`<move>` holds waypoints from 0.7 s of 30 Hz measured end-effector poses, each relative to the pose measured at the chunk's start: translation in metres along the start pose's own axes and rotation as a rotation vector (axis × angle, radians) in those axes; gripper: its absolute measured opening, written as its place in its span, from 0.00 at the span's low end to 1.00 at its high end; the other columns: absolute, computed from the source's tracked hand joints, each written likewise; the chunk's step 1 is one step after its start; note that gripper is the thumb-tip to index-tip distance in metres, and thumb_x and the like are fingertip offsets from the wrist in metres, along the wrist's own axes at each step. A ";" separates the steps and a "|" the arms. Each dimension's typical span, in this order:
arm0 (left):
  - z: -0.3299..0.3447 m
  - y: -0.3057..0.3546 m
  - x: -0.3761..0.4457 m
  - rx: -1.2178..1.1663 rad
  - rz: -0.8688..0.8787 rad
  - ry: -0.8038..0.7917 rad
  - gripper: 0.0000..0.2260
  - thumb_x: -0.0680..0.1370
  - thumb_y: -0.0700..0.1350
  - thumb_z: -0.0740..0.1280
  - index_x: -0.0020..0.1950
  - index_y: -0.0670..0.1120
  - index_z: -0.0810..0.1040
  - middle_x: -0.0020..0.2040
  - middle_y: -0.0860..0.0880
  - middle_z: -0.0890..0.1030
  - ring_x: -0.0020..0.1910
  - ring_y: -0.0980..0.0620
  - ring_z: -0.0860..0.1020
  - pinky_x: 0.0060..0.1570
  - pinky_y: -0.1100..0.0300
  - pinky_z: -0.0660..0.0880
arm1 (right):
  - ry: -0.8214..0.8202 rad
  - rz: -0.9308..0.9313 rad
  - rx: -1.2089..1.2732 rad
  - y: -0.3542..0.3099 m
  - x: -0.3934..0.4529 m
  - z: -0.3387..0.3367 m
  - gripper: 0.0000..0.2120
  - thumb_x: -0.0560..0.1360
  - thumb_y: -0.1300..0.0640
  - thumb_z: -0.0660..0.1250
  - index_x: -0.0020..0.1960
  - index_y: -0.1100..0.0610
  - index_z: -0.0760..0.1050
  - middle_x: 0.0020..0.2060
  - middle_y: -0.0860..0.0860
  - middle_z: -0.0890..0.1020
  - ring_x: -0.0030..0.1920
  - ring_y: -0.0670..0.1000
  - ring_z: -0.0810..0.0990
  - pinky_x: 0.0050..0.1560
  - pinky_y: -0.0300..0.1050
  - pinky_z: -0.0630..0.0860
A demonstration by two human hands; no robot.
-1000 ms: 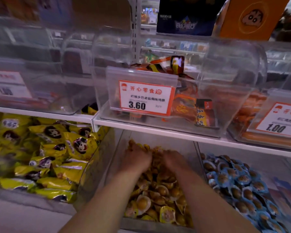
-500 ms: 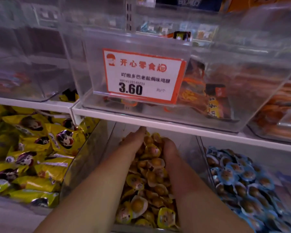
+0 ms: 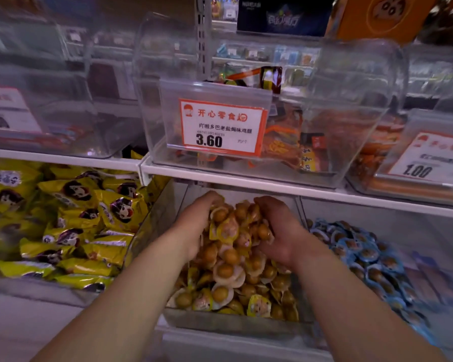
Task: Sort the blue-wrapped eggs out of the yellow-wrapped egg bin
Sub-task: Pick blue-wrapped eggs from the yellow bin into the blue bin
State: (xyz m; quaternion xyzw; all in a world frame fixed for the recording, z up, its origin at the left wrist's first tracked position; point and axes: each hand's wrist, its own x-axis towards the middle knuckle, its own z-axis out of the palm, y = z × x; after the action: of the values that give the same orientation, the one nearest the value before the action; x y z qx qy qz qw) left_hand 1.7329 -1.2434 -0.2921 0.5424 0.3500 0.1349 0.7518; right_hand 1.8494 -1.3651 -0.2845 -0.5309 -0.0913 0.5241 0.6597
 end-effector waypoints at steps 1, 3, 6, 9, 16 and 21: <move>-0.002 -0.003 -0.013 0.132 0.015 0.022 0.13 0.64 0.57 0.69 0.34 0.48 0.84 0.36 0.49 0.84 0.37 0.47 0.82 0.44 0.55 0.79 | -0.028 0.006 -0.092 0.000 -0.010 0.001 0.19 0.77 0.47 0.60 0.39 0.58 0.82 0.36 0.57 0.83 0.35 0.57 0.83 0.36 0.46 0.79; -0.010 -0.010 -0.035 0.537 0.156 0.092 0.17 0.65 0.59 0.69 0.47 0.51 0.86 0.45 0.49 0.86 0.47 0.49 0.83 0.54 0.52 0.79 | 0.000 -0.009 -0.432 0.003 -0.024 0.002 0.15 0.76 0.47 0.67 0.48 0.57 0.84 0.43 0.57 0.86 0.42 0.56 0.85 0.42 0.48 0.81; -0.019 -0.032 -0.066 1.101 0.426 0.113 0.19 0.73 0.53 0.68 0.65 0.55 0.77 0.65 0.50 0.77 0.62 0.48 0.76 0.64 0.54 0.72 | 0.176 -0.193 -0.993 0.006 -0.036 -0.004 0.11 0.77 0.50 0.68 0.53 0.53 0.85 0.54 0.52 0.85 0.54 0.52 0.83 0.60 0.47 0.78; -0.018 -0.056 -0.080 1.240 0.596 0.194 0.20 0.80 0.52 0.62 0.72 0.56 0.70 0.74 0.54 0.67 0.70 0.48 0.69 0.70 0.54 0.65 | 0.213 -0.201 -1.453 0.011 -0.043 -0.008 0.15 0.79 0.54 0.61 0.61 0.48 0.82 0.62 0.53 0.82 0.60 0.54 0.80 0.61 0.44 0.76; -0.022 -0.087 -0.085 1.430 0.620 0.203 0.24 0.77 0.64 0.48 0.63 0.59 0.76 0.65 0.60 0.75 0.75 0.53 0.64 0.71 0.49 0.60 | 0.069 -0.430 -1.709 0.044 -0.027 -0.009 0.23 0.80 0.46 0.58 0.74 0.43 0.68 0.79 0.53 0.60 0.79 0.56 0.57 0.78 0.53 0.55; -0.021 -0.077 -0.064 1.553 0.572 0.188 0.22 0.76 0.60 0.47 0.62 0.57 0.73 0.63 0.58 0.74 0.70 0.53 0.67 0.72 0.49 0.57 | 0.087 -0.382 -1.785 0.051 -0.025 -0.011 0.15 0.80 0.48 0.57 0.59 0.49 0.79 0.63 0.53 0.77 0.62 0.57 0.78 0.60 0.51 0.76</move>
State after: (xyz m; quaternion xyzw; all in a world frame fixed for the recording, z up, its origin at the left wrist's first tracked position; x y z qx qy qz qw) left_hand 1.6588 -1.2944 -0.3415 0.9611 0.2537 0.0855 0.0680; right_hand 1.8159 -1.3970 -0.3193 -0.8390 -0.5242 0.1203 0.0828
